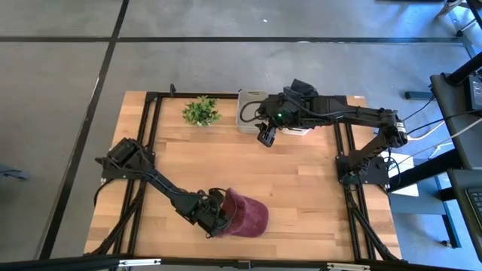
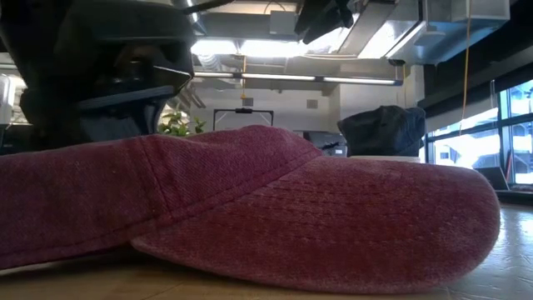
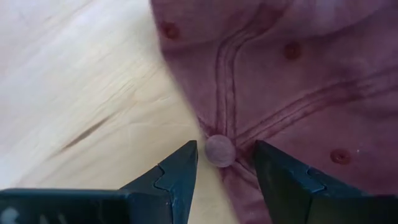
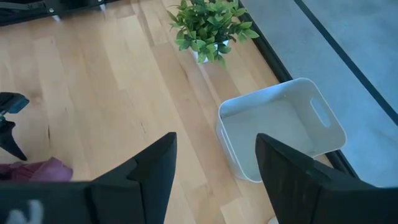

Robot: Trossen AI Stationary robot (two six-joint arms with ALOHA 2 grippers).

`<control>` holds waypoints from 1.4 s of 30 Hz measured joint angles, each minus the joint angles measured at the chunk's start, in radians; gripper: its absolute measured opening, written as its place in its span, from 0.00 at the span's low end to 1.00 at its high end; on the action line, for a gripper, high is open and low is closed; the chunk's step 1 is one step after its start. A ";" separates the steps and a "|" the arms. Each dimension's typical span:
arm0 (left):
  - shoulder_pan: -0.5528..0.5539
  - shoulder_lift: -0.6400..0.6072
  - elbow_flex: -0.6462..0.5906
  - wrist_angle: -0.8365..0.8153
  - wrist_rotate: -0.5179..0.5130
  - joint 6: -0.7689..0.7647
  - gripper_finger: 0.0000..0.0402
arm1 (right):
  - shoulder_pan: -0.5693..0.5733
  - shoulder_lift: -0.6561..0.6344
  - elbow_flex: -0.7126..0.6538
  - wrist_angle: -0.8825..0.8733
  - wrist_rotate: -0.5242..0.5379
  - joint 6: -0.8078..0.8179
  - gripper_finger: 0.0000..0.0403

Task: Pick & Place hat
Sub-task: Put the red cap into the gray bin

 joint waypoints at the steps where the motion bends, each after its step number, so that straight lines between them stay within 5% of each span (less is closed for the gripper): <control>1: -0.001 0.000 -0.001 0.002 -0.009 0.020 0.39 | 0.000 0.000 0.000 0.000 0.000 0.000 0.55; 7: 0.008 -0.001 -0.001 -0.004 0.032 0.107 0.34 | 0.000 0.000 0.000 -0.015 0.000 -0.045 0.55; 15: 0.023 -0.001 -0.002 -0.017 0.037 0.110 0.09 | 0.000 -0.001 0.000 -0.066 0.000 -0.050 0.55; 26: 0.093 -0.113 -0.003 -0.035 0.003 0.258 0.08 | -0.001 -0.103 -0.001 -0.093 0.000 -0.051 0.55; 33: 0.225 -0.286 0.042 -0.034 -0.009 0.564 0.08 | -0.002 -0.221 -0.001 -0.096 0.000 -0.051 0.55; 42: 0.467 -0.390 0.268 -0.037 0.025 1.068 0.08 | -0.002 -0.376 -0.001 -0.166 0.001 -0.047 0.55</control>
